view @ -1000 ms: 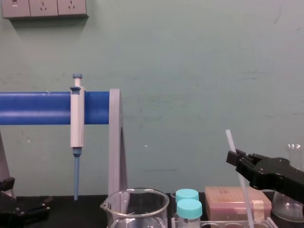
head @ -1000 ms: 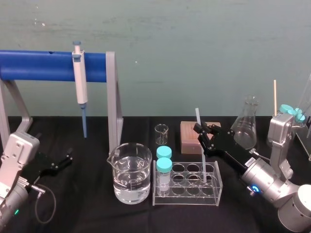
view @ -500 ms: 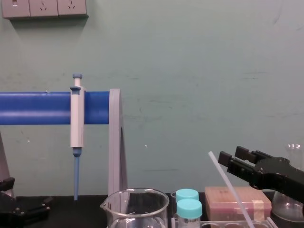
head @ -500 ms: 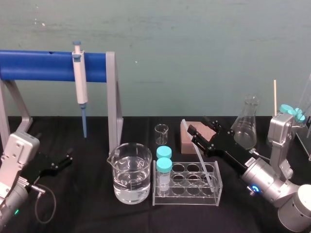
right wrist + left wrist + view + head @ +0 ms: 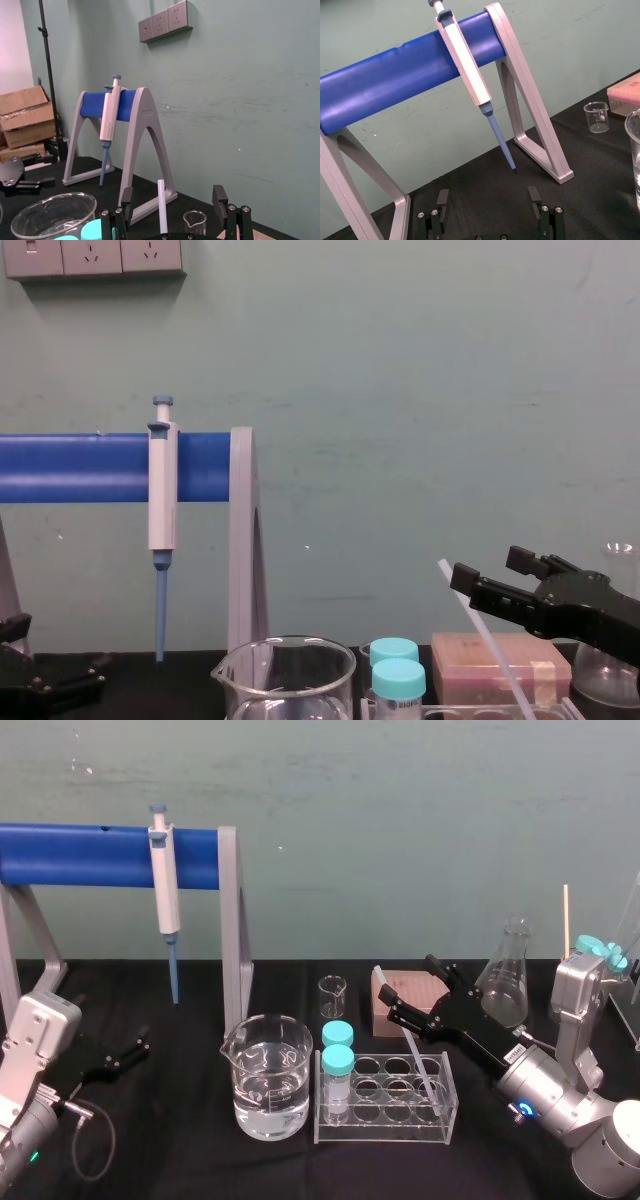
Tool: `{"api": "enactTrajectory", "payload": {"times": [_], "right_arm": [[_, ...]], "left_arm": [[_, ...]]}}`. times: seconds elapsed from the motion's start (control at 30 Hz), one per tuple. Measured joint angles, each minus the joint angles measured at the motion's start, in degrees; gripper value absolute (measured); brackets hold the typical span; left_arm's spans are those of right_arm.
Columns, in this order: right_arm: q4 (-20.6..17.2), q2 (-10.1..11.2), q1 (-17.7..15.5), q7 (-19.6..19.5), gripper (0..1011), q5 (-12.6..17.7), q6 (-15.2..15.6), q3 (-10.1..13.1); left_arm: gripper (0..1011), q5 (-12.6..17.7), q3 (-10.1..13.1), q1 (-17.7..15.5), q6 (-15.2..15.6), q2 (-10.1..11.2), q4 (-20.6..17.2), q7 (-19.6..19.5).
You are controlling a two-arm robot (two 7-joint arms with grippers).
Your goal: Pick up the stirring rod with one hand, then place it down.
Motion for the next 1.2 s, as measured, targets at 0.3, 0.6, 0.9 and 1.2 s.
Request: {"api": "enactTrajectory", "payload": {"times": [0.3,0.6,0.9,1.2], "right_arm": [[-0.01,0.00,-0.01,-0.04,1000,-0.01,0.00,0.00],[-7.28,0.17,-3.45,-9.28,1000,-3.92,-0.12,2.28],[-16.11,-0.23,-8.89,-20.03,1000,-6.66,7.71,6.30],[-18.65,-0.59,-11.47,-24.15,1000,-6.84,19.20,8.05]], "left_arm": [[1000,0.00,0.00,0.00,0.00,0.00,0.00,0.00],[1000,0.00,0.00,0.00,0.00,0.00,0.00,0.00],[1000,0.00,0.00,0.00,0.00,0.00,0.00,0.00],[1000,0.00,0.00,0.00,0.00,0.00,0.00,0.00]]}}
